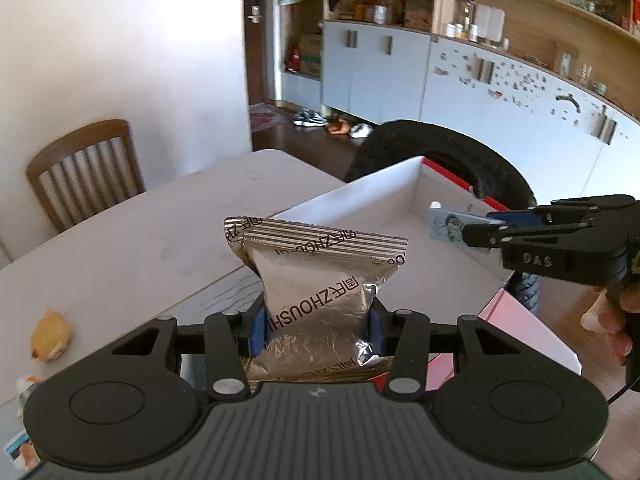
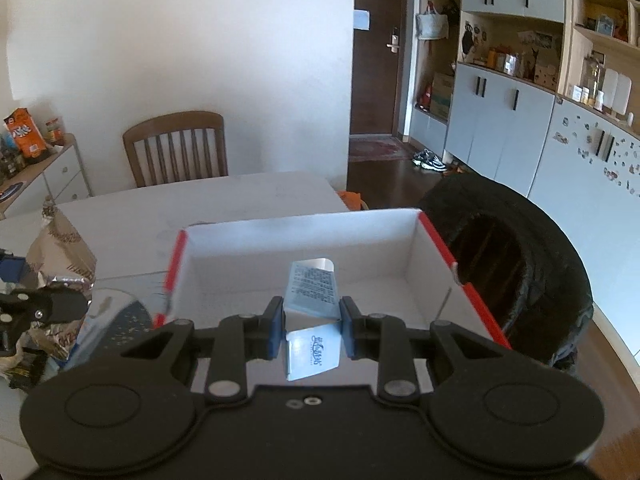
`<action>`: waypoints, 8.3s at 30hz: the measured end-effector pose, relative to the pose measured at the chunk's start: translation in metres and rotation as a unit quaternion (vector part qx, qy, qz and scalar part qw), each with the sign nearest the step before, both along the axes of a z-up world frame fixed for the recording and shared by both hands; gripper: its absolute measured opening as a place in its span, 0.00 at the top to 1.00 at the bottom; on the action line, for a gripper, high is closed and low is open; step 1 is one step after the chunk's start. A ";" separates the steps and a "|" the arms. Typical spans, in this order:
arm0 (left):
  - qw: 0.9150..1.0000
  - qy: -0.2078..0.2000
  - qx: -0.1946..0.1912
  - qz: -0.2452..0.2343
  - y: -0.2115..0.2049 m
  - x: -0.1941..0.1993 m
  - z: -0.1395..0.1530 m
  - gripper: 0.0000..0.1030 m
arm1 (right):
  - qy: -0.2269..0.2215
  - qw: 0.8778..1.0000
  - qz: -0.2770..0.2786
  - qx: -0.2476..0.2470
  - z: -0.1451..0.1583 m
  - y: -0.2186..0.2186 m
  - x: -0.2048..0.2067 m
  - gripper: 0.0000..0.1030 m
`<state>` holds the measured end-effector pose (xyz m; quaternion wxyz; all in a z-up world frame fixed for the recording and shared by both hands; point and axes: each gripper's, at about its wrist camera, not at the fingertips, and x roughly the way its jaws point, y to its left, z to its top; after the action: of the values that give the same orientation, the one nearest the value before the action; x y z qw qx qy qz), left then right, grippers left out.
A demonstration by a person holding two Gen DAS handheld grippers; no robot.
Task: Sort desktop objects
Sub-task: 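Carry the silver bag and white carton toward the red box with both tools, then lower both items into the box and open both tools, then withdraw both tools from the box back to the snack pile, then grasp the white bread bag with left tool while right grasps black snack pack, then carry the white bread bag and black snack pack toward the red box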
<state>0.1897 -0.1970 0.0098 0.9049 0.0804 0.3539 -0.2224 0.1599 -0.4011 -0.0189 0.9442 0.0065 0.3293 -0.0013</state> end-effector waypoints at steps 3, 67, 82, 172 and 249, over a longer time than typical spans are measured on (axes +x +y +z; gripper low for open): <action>1.000 -0.002 0.014 -0.015 -0.019 0.010 -0.003 0.55 | 0.007 1.000 -0.001 -0.001 -0.005 -0.010 0.005 0.74; 0.957 0.237 0.139 -0.090 -0.123 0.132 -0.116 0.30 | 0.177 0.982 0.055 -0.040 -0.088 -0.048 0.070 0.71; 0.970 0.206 0.089 -0.088 -0.111 0.116 -0.076 0.30 | 0.148 0.986 0.068 -0.025 -0.067 -0.048 0.058 0.53; 0.959 0.033 -0.013 0.281 0.306 -0.072 -0.085 0.01 | 0.064 0.963 0.263 0.004 -0.031 0.278 -0.001 0.23; 0.950 0.070 -0.040 0.303 0.336 -0.049 -0.094 0.38 | 0.142 0.967 0.210 0.028 -0.067 0.268 0.000 0.68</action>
<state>0.1409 0.1385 -0.0845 0.9052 -0.0828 0.4145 0.0429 0.1601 -0.1331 -0.0860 0.8663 -0.0361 0.4540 0.2052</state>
